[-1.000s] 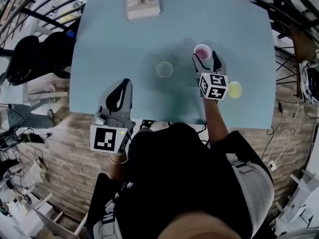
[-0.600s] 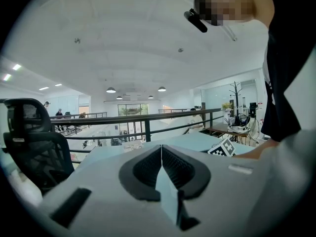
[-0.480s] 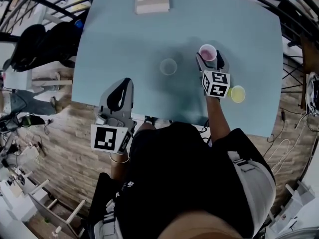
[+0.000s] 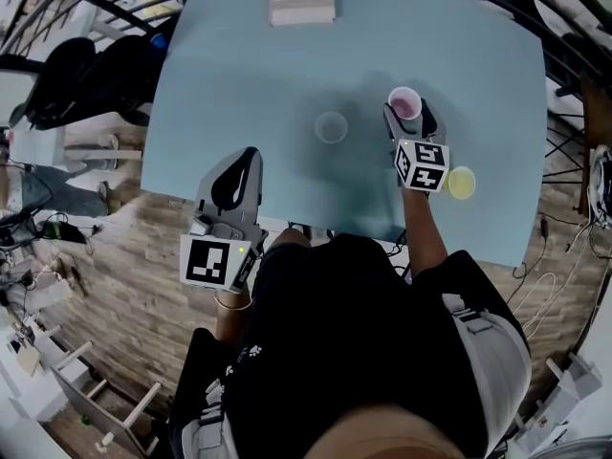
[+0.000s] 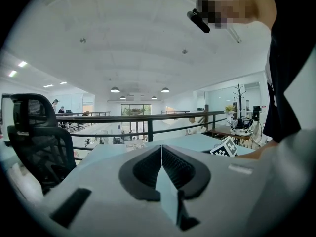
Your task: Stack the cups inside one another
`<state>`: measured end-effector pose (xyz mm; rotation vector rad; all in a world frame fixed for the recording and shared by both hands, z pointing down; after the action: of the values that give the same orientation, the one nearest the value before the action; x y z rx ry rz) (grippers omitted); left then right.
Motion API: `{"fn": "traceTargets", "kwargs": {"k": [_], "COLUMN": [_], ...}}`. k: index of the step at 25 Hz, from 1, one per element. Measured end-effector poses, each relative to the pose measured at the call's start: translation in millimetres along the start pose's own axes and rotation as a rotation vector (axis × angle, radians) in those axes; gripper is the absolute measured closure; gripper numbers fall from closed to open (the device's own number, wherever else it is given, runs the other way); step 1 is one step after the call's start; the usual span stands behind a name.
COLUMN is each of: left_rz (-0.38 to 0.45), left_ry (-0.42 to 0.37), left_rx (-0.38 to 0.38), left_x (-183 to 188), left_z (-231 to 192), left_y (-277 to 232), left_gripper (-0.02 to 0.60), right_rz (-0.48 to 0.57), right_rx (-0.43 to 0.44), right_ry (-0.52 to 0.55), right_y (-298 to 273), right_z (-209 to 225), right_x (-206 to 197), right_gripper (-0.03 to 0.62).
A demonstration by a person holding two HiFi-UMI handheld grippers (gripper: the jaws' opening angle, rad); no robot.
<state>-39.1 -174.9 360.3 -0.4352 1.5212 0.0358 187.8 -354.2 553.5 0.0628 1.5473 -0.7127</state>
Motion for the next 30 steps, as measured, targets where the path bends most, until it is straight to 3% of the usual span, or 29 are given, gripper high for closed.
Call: {"fn": "traceTargets", "kwargs": {"k": [19, 30], "left_rz": [0.066, 0.103], "left_ry": [-0.011, 0.017], "left_rx": [-0.146, -0.154], "left_x": [5.7, 4.6], "left_z": [-18.8, -38.0], "left_y": [0.1, 20.4], "left_gripper": [0.589, 0.589], "right_rz": [0.156, 0.175], "right_rx": [0.088, 0.191], "right_ry": [-0.028, 0.036], "right_y": [54.5, 65.2], "right_z": [-70.9, -137.6], "right_x": [63.3, 79.1], "right_gripper": [0.250, 0.250]}}
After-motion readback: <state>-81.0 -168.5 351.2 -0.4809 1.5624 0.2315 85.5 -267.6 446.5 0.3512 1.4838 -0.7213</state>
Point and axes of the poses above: the fingertips, and each gripper's own axes: y backward along the fingers, z to its right, x out of its top, the point moved 1 cm from there along y, backward along the fingers, and after that the axes turned 2 degrees about -x, right-handed, at the moved point
